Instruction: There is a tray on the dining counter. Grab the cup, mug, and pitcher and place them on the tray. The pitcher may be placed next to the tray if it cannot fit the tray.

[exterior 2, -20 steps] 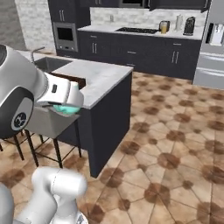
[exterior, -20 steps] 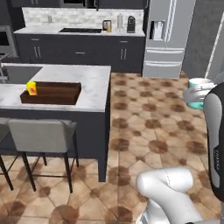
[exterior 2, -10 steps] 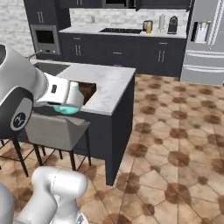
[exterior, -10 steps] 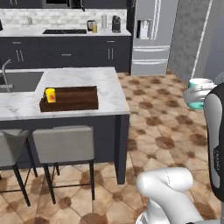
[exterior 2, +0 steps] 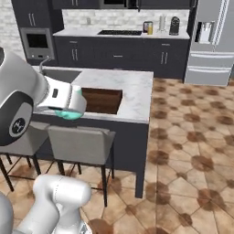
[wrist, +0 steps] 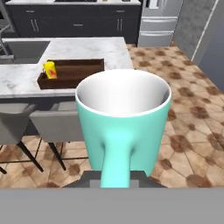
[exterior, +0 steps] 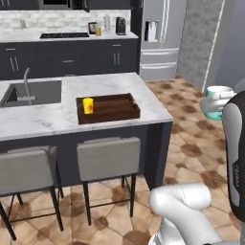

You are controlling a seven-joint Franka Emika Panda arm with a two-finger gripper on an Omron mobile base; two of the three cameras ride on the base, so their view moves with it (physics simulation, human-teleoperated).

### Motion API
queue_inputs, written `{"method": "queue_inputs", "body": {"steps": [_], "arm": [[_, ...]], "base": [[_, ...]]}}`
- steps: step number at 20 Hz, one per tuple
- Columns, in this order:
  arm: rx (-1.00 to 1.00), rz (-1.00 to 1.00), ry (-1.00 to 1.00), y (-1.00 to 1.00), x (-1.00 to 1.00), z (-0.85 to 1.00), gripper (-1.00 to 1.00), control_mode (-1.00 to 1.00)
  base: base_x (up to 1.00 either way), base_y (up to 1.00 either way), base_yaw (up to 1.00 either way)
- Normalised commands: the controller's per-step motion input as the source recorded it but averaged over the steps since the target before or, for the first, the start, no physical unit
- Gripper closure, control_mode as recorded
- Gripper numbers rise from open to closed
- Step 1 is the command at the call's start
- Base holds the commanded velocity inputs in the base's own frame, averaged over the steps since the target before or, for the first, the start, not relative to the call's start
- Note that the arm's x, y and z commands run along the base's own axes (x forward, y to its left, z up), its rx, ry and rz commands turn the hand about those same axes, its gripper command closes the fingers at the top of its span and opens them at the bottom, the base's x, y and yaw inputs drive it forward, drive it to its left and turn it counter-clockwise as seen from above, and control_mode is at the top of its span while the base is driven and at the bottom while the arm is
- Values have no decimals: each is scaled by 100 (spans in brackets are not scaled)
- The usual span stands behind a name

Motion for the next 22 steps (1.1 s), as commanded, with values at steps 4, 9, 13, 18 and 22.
{"method": "queue_inputs", "body": {"steps": [4,9,13,18,22], "arm": [[0,0,0,0,0,0,100,100],[0,0,0,0,0,0,100,100],[0,0,0,0,0,0,100,100],[0,0,0,0,0,0,100,100],[0,0,0,0,0,0,100,100]], "base": [[33,83,-20],[44,68,-7],[60,14,0],[62,0,0],[58,0,5]]}}
